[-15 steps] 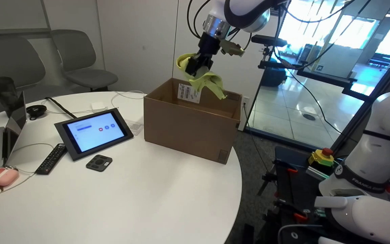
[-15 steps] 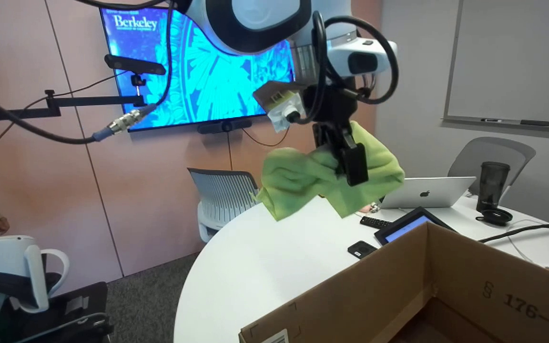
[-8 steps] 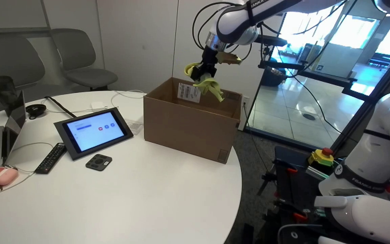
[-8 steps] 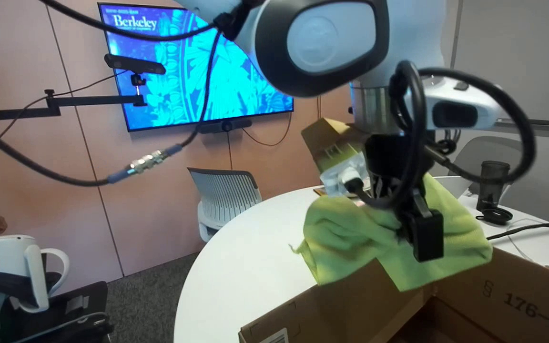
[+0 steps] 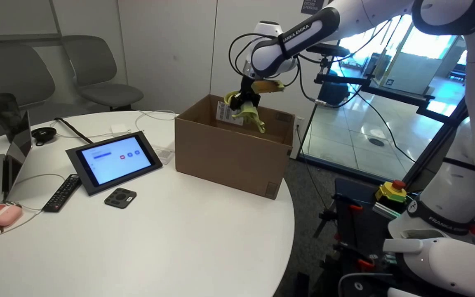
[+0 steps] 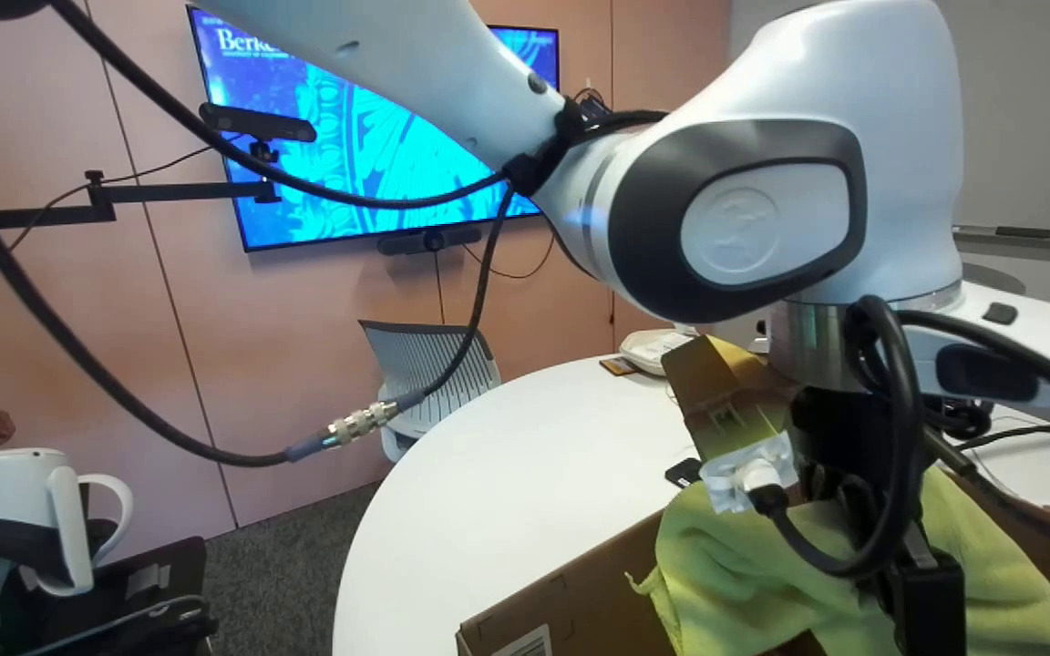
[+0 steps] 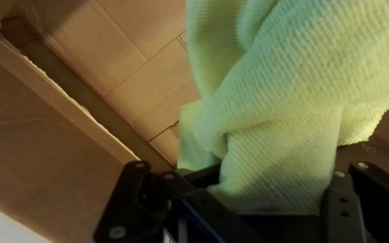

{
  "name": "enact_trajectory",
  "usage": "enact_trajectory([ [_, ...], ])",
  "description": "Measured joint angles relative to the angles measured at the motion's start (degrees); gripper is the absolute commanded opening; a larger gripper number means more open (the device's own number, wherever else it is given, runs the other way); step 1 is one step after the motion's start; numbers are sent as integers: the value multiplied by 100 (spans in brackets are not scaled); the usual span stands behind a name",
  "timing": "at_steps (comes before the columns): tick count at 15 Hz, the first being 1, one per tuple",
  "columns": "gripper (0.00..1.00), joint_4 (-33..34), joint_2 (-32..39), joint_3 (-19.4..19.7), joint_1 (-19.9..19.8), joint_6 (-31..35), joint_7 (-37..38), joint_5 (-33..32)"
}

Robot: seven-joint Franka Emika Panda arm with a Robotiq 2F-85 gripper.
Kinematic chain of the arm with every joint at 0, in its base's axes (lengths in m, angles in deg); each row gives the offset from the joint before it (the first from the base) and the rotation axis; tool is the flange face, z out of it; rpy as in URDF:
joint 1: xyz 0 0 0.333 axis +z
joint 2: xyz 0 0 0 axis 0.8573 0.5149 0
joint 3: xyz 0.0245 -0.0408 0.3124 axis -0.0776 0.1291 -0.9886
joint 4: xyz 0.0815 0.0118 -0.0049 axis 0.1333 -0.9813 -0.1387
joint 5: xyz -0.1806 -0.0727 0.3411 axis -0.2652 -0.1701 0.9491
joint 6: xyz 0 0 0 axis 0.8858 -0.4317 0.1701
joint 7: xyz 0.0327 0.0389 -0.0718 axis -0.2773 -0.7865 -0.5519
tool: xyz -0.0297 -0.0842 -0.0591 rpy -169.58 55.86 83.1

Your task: Put the green marker on the yellow towel, fold the towel twice and put it in the brown box

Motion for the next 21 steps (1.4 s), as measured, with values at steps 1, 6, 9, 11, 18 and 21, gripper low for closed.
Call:
enact_trajectory([
  [1,6,97,122,40,5,-3,116,-63],
  [6,55,515,611,169,11,-60,462,-166],
  [9,81,687,764,201,11,-119,542,-166],
  [11,95,777,822,222,10,-150,592,-166],
  [18,100,946,844,254,5,-343,681,-166],
  [21,100,943,703,204,32,-391,582,-166],
])
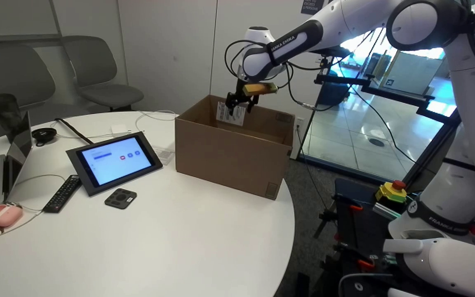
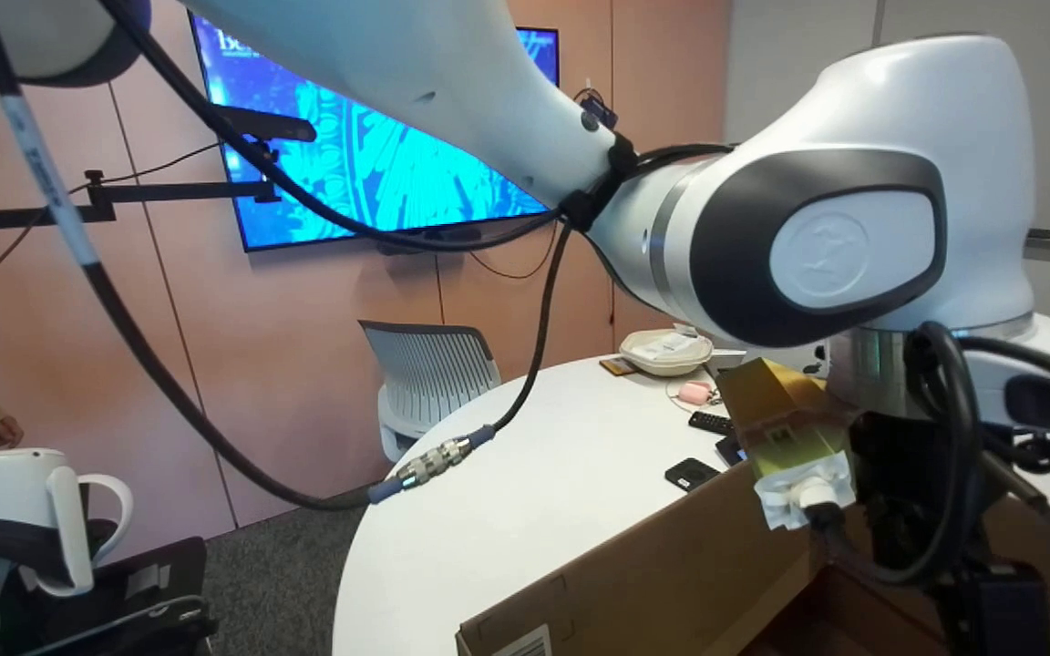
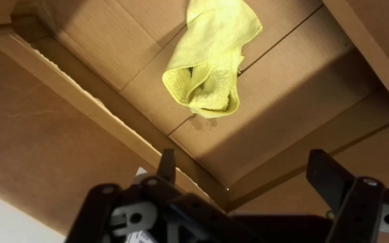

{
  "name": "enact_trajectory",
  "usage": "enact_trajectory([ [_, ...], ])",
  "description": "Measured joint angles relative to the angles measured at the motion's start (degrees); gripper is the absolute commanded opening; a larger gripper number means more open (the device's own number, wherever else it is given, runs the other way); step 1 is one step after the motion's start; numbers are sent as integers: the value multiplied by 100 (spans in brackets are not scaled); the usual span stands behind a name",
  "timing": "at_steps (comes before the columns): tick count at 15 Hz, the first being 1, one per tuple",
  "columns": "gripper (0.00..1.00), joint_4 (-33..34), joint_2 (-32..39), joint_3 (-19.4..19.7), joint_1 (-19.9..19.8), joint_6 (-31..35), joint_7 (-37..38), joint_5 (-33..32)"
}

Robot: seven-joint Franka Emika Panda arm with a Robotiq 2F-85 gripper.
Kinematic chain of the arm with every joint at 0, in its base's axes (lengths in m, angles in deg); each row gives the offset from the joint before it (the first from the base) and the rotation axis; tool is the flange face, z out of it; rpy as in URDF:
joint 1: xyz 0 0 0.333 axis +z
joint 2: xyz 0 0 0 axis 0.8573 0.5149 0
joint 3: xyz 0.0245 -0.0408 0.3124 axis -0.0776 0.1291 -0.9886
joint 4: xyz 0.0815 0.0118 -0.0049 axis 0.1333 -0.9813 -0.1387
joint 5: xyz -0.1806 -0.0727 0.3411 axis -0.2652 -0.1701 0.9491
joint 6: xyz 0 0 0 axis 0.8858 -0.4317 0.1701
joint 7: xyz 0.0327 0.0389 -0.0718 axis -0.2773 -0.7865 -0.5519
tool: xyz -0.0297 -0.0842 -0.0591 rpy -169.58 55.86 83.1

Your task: Put the green marker on the yellow towel, fold the towel twice and put it in the brown box

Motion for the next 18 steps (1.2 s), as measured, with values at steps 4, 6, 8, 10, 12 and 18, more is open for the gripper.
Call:
enact_trajectory([
  [4,100,-185,-612,-57,179,-101,-190,-9],
  [6,100,-407,-1075,-148,281,-219,-309,-9],
  [8,100,-711,-1594,-271,393,-348,-426,-20],
  [10,100,-1044,-2118,-424,492,-509,-543,-20],
  [12,100,-1350,-2622,-602,559,-784,-626,-20],
  [18,100,-2051,-3986,-1068,694,-1990,-924,359],
])
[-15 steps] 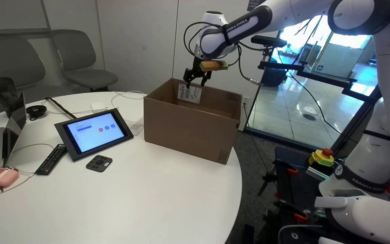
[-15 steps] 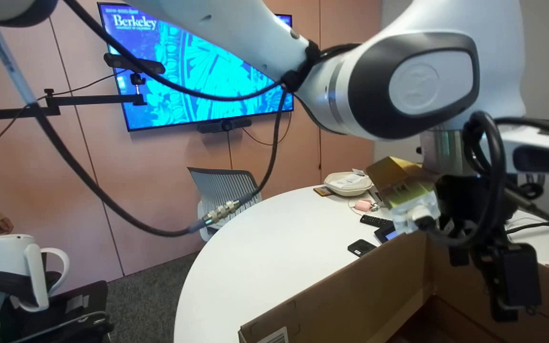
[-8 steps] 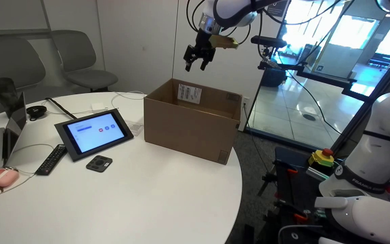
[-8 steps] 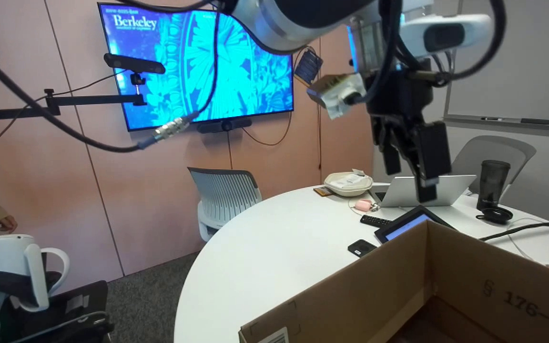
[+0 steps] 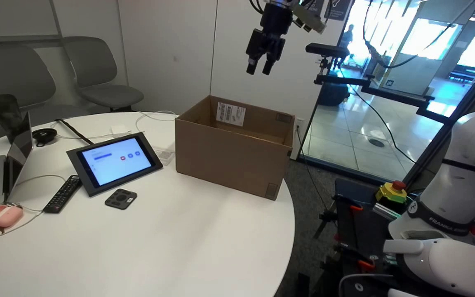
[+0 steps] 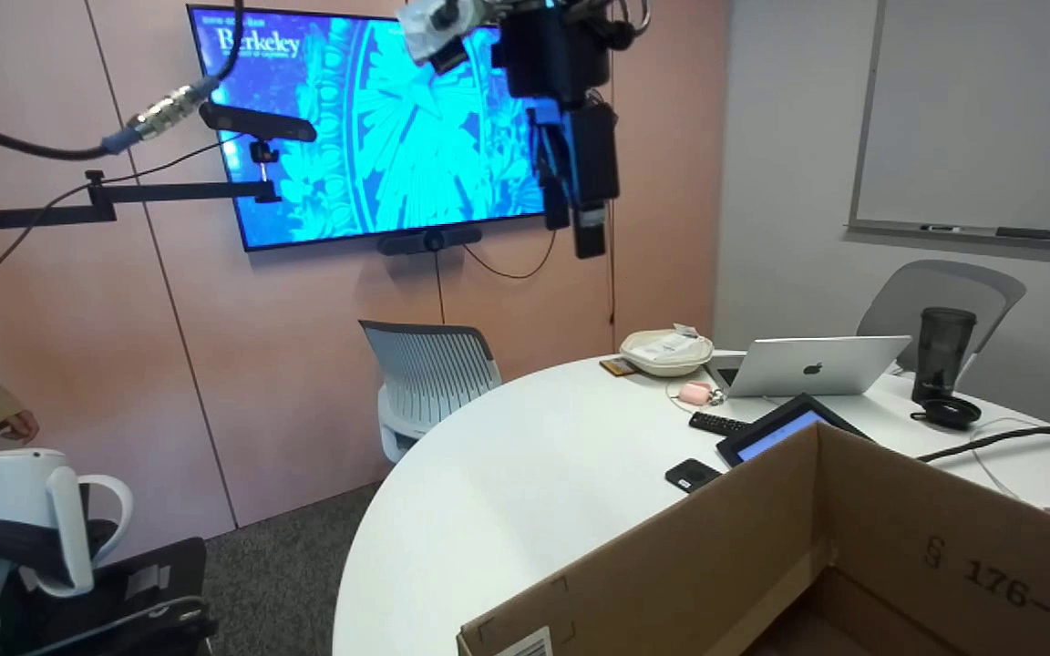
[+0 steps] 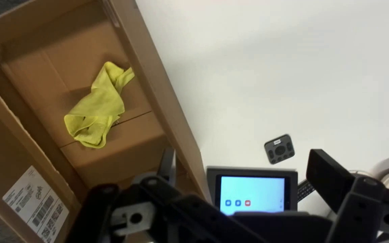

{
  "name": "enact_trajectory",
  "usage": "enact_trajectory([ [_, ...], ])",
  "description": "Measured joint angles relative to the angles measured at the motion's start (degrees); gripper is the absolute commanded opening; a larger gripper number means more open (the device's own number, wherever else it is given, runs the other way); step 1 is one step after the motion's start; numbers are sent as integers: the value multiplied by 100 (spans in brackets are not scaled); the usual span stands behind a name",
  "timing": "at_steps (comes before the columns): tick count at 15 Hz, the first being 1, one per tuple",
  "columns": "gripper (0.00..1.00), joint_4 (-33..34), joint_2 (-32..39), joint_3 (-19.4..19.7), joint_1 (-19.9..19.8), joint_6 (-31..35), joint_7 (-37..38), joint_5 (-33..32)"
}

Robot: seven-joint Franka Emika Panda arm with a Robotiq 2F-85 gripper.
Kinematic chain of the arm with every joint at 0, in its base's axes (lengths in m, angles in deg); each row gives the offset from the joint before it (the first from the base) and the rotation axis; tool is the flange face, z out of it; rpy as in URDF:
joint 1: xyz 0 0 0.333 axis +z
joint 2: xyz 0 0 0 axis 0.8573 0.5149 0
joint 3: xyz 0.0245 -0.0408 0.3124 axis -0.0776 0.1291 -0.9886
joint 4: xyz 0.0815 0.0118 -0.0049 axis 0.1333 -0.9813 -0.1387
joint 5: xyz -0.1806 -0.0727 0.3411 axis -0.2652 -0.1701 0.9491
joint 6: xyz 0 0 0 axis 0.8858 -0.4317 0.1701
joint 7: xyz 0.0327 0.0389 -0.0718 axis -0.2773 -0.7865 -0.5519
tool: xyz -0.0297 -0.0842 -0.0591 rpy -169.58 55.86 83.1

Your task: Put the green marker on the yellow towel, fold the towel twice and put it in the brown box

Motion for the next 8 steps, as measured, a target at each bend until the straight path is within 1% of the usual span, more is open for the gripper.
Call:
enact_trajectory([
  [4,100,-314,-751,-130,68,-802,-35,18],
  [8,100,-572,-1329,-182,76,-1231,-119,17],
])
